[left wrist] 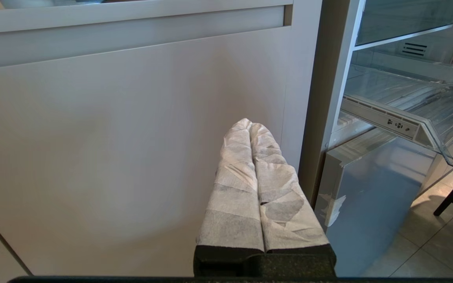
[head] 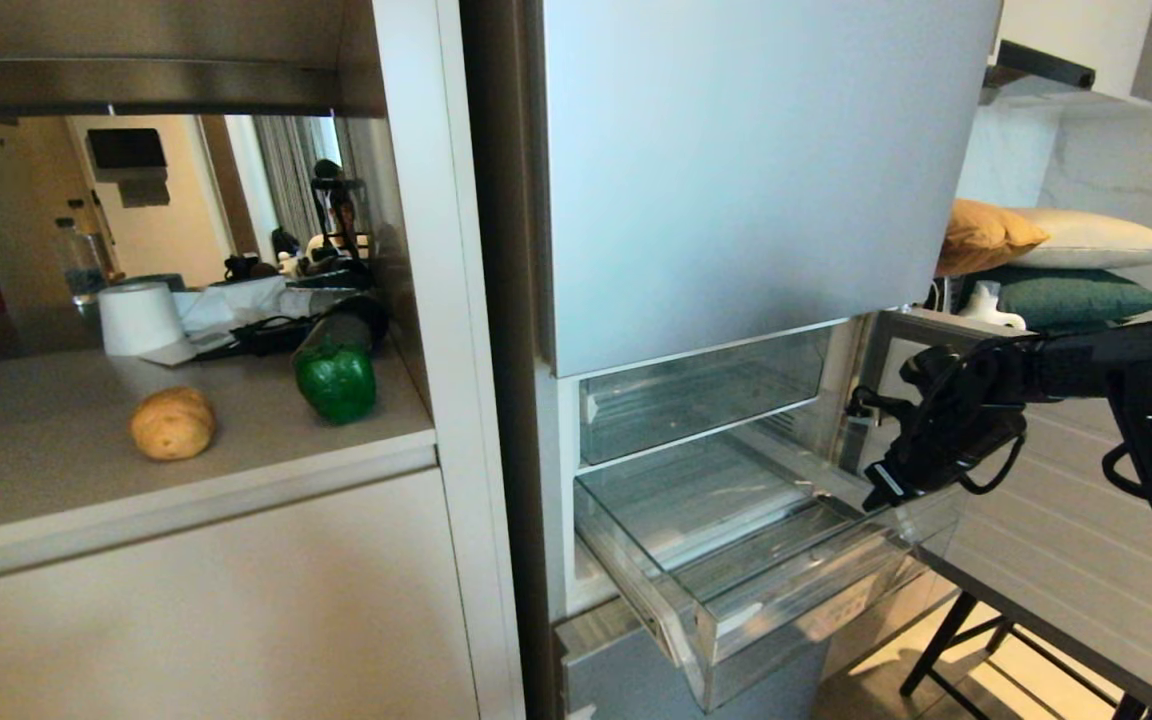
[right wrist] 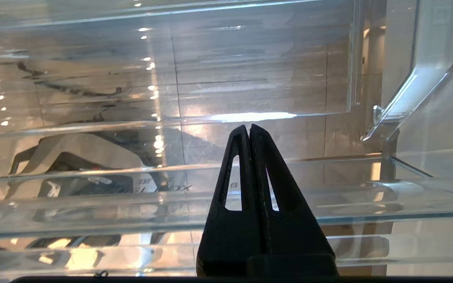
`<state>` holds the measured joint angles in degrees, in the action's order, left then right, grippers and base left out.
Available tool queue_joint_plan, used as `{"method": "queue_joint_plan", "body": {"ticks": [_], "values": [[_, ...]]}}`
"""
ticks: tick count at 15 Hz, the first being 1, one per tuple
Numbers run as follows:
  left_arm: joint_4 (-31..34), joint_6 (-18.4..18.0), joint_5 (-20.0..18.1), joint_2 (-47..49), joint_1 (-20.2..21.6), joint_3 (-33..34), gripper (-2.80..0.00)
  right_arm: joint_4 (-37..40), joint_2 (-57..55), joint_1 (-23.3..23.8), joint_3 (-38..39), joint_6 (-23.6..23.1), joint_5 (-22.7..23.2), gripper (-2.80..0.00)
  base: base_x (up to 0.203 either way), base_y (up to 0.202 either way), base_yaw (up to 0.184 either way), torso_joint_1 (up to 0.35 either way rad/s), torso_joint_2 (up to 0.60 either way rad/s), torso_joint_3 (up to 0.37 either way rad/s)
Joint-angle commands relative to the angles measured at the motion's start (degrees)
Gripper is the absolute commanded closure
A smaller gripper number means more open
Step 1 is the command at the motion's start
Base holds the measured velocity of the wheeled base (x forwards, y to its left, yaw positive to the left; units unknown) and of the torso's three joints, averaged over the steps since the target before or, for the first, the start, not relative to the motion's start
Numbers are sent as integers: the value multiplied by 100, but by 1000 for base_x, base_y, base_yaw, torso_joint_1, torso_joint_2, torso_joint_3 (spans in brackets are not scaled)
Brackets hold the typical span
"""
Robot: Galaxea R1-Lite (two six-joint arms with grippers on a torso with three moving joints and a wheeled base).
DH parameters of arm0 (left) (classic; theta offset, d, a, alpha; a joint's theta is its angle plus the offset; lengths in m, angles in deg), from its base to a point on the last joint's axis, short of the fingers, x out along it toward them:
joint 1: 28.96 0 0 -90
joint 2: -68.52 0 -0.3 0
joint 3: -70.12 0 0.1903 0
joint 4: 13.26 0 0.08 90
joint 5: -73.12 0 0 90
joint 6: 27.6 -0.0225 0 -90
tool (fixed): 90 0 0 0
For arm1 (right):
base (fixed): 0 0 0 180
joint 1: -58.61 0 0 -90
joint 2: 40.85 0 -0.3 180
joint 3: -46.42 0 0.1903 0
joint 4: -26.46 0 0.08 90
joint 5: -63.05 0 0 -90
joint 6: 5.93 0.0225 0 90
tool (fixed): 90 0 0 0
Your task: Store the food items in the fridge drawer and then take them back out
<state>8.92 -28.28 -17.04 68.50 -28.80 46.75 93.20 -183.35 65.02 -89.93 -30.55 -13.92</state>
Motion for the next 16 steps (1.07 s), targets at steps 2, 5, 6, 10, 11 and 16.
{"method": "queue_joint_plan", "body": {"ticks": [2,5,6,10,11,16], "values": [[-5,-2,-1,-6,2,62,0,320,150,-3,5,-76,-23,0,0,0,0,0,0,0],[-5,-2,-1,-2,2,62,0,375,357,0,29,-62,-36,0,0,0,0,0,0,0],[-5,-2,-1,-6,2,62,0,391,372,0,31,-52,-38,0,0,0,0,0,0,0],[-5,-2,-1,-6,2,62,0,-517,258,-8,46,152,181,0,0,0,0,0,0,0],[-5,-2,-1,-6,2,62,0,-692,283,-8,55,414,298,0,0,0,0,0,0,0],[-5,-2,-1,-4,2,62,0,-716,1197,0,698,573,489,0,0,0,0,0,0,0]]}}
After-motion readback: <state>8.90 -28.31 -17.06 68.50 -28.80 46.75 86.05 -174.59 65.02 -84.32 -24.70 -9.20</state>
